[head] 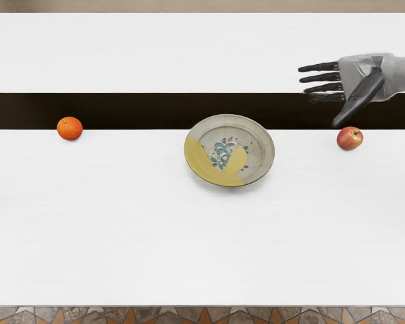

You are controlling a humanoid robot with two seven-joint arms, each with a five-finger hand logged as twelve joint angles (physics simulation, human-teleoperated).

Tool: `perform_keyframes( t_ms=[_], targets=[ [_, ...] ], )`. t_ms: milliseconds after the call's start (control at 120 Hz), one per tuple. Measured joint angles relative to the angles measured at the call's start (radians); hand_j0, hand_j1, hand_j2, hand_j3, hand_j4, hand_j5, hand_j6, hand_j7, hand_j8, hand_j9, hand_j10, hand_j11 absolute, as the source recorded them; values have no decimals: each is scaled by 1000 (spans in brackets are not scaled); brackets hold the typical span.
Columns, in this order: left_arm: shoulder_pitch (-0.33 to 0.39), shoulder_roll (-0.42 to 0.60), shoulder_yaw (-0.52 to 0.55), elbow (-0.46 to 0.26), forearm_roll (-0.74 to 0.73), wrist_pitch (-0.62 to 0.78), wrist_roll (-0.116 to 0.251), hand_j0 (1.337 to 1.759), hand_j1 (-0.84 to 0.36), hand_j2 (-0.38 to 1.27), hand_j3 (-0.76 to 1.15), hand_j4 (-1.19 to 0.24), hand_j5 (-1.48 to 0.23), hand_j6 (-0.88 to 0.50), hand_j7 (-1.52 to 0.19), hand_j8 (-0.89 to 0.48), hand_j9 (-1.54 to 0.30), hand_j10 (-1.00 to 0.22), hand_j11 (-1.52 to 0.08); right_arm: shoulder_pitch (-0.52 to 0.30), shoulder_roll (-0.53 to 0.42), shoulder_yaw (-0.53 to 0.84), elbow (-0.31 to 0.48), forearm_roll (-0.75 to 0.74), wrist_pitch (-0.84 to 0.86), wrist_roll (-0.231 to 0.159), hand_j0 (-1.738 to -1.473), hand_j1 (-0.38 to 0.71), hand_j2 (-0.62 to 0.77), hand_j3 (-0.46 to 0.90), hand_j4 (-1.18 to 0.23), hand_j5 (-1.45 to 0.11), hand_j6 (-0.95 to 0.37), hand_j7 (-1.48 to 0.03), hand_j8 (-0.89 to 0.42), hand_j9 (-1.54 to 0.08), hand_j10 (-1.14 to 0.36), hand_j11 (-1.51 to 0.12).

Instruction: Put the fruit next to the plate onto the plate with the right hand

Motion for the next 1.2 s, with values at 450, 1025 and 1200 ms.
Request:
perform_keyframes(
  t_ms=[450,1025,1200],
  targets=[
    [0,0,0,0,0,0,0,1658,337,2,0,-11,-13,-11,-13,-11,-13,-11,-13,673,-4,-827,322,-164,-295,0,-1658,-349,0,0,0,0,0,0,0,0,0,0],
    [0,0,0,0,0,0,0,1658,337,2,0,-11,-14,-11,-13,-11,-13,-11,-13,683,250,-1187,507,-194,-1121,0,-1658,-297,-8,0,-45,-57,-45,-56,-45,-57,-44,-57],
    [0,0,0,0,0,0,0,1658,337,2,0,-11,-13,-11,-13,-11,-13,-11,-13,633,265,-1189,488,-207,-1161,0,-1658,-189,-26,0,-135,-174,-136,-174,-135,-174,-135,-174]
  ],
)
